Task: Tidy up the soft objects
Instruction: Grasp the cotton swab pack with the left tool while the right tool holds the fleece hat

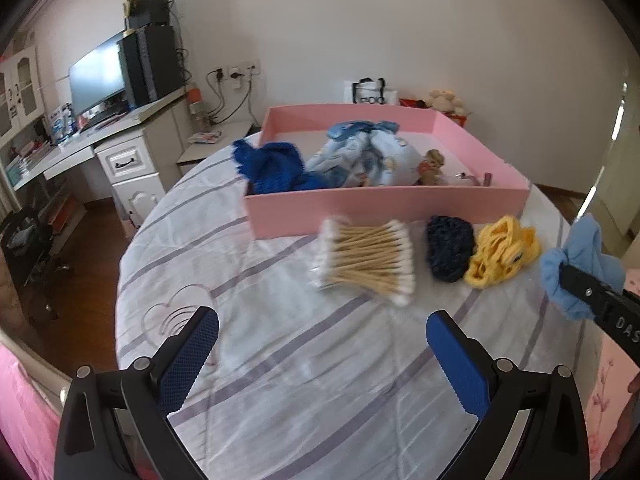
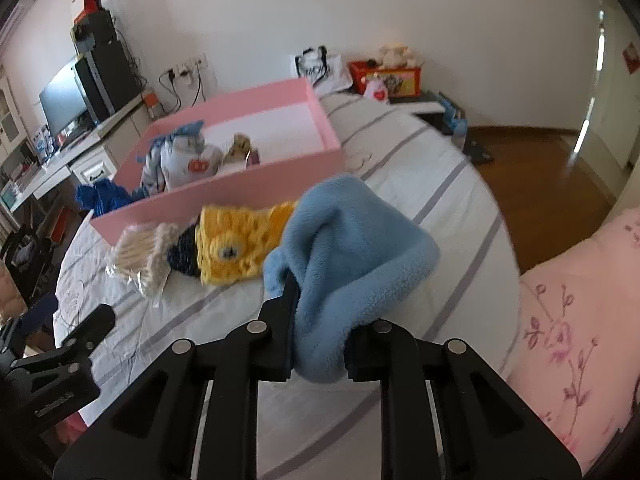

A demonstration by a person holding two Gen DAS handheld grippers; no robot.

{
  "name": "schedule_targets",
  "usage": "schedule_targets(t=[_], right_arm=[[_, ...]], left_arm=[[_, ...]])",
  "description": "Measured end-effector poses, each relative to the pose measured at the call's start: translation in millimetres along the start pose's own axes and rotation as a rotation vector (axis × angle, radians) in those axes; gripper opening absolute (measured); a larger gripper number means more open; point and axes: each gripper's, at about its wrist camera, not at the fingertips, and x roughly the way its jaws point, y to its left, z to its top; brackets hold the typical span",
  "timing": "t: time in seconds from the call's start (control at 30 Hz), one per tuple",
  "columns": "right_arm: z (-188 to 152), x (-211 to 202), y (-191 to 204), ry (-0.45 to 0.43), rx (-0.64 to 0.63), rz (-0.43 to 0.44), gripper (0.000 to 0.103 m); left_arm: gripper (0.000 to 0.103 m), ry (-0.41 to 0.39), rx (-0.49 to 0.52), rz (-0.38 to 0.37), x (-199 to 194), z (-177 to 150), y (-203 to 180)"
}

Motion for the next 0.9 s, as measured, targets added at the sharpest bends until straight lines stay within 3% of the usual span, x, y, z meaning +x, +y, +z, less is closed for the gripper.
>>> schedule_targets(t=[0.37,0.7,0.9], right_arm=[[19.3,-0.5,-15.3,-0.046,0.006,-0.009,0.017],[33.1,21.7,-22.2,-0.030,0.009,0.004,0.017],[36.3,34.9,-25.4,-0.005,0.021,0.011,0.017]], left_arm=[[0.103,0.038,0.023,-0.025,31.7,18.5,-15.1],[0.103,0.138,0.034,-0.024,85.6,32.4,-21.5],[0.103,0.138,0.025,-0.032,96.5,35.5,-18.9]])
